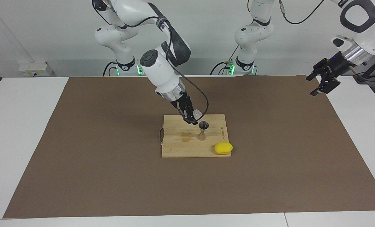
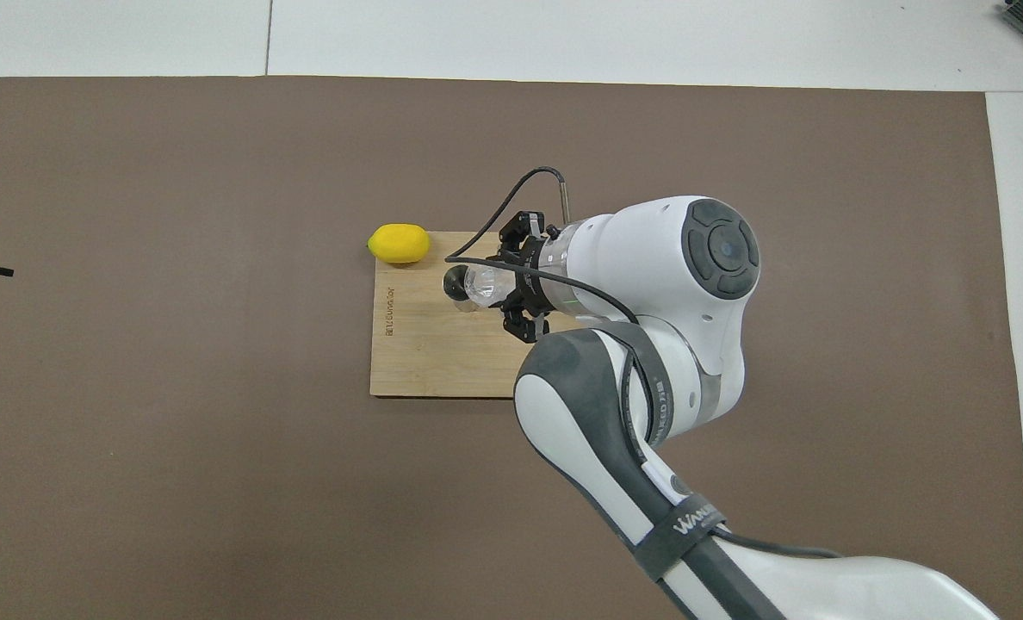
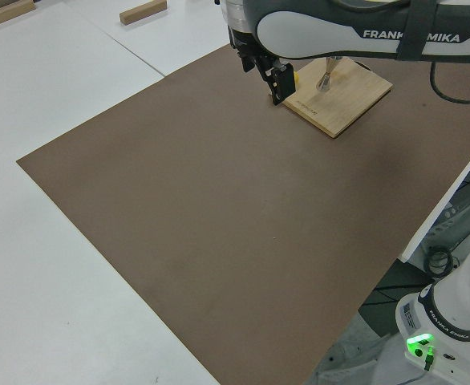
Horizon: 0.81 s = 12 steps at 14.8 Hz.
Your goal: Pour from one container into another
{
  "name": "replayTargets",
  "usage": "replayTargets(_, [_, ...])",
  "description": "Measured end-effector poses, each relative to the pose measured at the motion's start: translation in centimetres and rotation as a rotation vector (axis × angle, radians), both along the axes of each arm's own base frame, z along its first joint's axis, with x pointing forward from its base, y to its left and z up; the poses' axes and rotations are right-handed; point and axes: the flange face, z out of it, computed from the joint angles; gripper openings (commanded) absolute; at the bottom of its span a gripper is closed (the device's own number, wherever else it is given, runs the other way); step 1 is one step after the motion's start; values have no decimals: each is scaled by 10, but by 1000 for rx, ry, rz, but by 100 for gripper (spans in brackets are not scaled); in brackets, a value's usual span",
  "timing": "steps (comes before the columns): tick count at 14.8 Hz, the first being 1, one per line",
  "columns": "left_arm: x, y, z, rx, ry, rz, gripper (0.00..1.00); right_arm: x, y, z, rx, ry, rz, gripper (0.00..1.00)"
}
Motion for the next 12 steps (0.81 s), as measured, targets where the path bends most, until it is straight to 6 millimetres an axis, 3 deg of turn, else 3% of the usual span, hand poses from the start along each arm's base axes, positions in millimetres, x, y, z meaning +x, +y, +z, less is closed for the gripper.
replayTargets(6, [-10,-52,25,124,48,169,100,0,5,6,-60,-6,-18,0])
replayTargets(12, [-33,-62,46,196,126,609,100,9,12,9,-70,4,-30,0])
